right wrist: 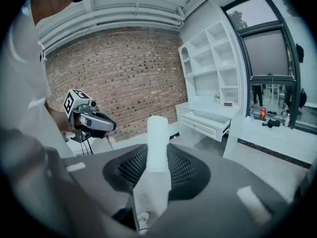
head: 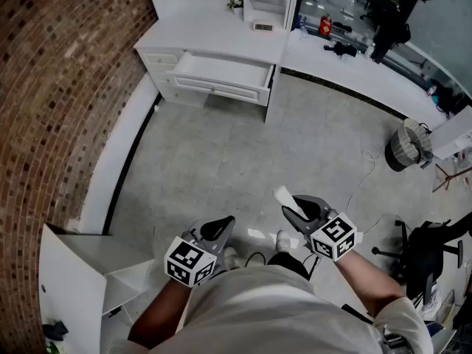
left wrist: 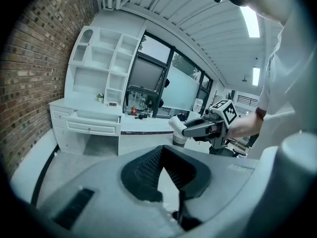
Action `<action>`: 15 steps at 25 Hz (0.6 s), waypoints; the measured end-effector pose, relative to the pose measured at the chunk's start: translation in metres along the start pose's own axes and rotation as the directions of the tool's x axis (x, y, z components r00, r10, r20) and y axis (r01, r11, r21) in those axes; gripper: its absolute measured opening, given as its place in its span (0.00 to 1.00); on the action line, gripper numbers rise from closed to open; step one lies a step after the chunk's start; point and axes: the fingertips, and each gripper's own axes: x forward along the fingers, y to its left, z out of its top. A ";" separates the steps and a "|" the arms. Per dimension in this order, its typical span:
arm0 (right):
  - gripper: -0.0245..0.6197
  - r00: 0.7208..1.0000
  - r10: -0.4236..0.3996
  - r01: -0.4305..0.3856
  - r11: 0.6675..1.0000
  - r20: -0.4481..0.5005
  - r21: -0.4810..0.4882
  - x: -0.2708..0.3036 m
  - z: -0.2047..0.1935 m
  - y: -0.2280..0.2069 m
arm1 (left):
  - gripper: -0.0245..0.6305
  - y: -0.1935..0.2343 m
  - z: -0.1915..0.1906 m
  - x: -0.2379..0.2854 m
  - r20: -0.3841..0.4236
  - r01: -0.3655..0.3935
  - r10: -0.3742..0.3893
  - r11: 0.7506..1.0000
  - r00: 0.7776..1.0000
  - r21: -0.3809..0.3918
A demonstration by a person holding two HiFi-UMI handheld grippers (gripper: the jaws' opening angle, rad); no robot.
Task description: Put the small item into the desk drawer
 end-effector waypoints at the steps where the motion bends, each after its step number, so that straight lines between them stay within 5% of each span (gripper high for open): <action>1: 0.25 1.000 -0.003 0.003 1.000 0.005 0.003 0.006 0.001 0.007 | 0.04 0.006 -0.004 -0.007 -0.002 0.003 -0.003 1.000 1.000 0.003; 7: 0.25 1.000 -0.001 0.001 1.000 0.001 0.010 0.025 0.002 0.036 | 0.04 0.023 -0.014 -0.023 0.001 0.020 -0.020 1.000 1.000 0.003; 15: 0.25 0.999 0.032 -0.032 0.999 0.012 -0.012 0.039 0.021 0.011 | 0.05 0.032 0.007 -0.009 0.012 0.016 -0.016 1.000 1.000 -0.018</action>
